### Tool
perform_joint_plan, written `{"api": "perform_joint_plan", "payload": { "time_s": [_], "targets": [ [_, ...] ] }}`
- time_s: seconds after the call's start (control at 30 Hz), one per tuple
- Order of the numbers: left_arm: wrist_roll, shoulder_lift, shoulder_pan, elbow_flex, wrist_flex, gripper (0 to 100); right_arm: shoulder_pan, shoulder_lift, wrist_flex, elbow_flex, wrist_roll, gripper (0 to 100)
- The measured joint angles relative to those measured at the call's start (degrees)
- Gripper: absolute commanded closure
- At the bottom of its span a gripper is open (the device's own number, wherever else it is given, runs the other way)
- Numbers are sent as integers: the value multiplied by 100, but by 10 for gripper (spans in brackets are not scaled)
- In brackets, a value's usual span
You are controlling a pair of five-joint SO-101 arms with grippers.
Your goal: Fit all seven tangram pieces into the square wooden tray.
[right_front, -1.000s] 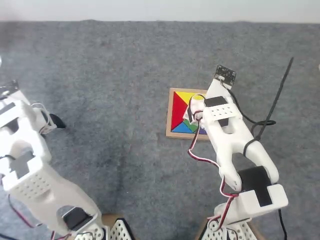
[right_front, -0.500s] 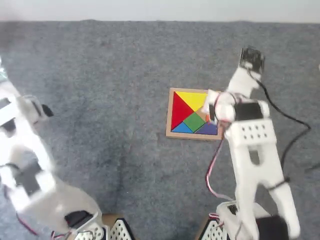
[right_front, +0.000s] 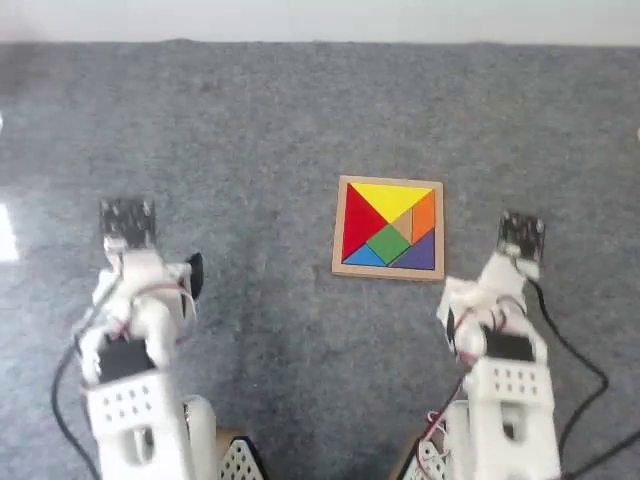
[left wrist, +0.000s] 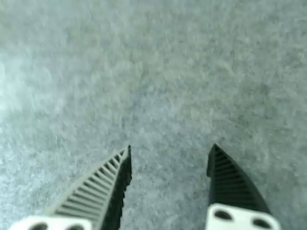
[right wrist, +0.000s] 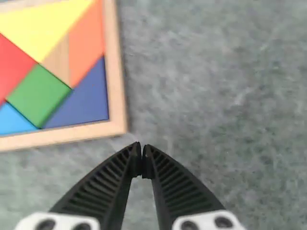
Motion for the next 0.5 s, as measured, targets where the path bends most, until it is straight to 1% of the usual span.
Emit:
{"api": "perform_joint_plan", "payload": {
  "time_s": [0.1, 0.17, 0.23, 0.33, 0.43, 0.5],
  "targets": [
    [-9, -1046, 0, 598, 105, 750, 316, -923, -158, 853, 299, 991],
    [-9, -1609, 0, 879, 237, 749, 440, -1670, -9, 932, 466, 991],
    [-18, -2119, -9, 1152, 343, 748, 589, -2163, 510, 932, 527, 991],
    [-18, -2796, 18, 1600, 448, 749, 607, -3103, 1292, 941, 545, 991],
    [-18, -2945, 18, 1653, 519, 749, 642, -3965, 2154, 923, 563, 987],
    [-18, -2945, 18, 1679, 545, 749, 659, -4158, 2681, 923, 563, 988]
  ]
}}
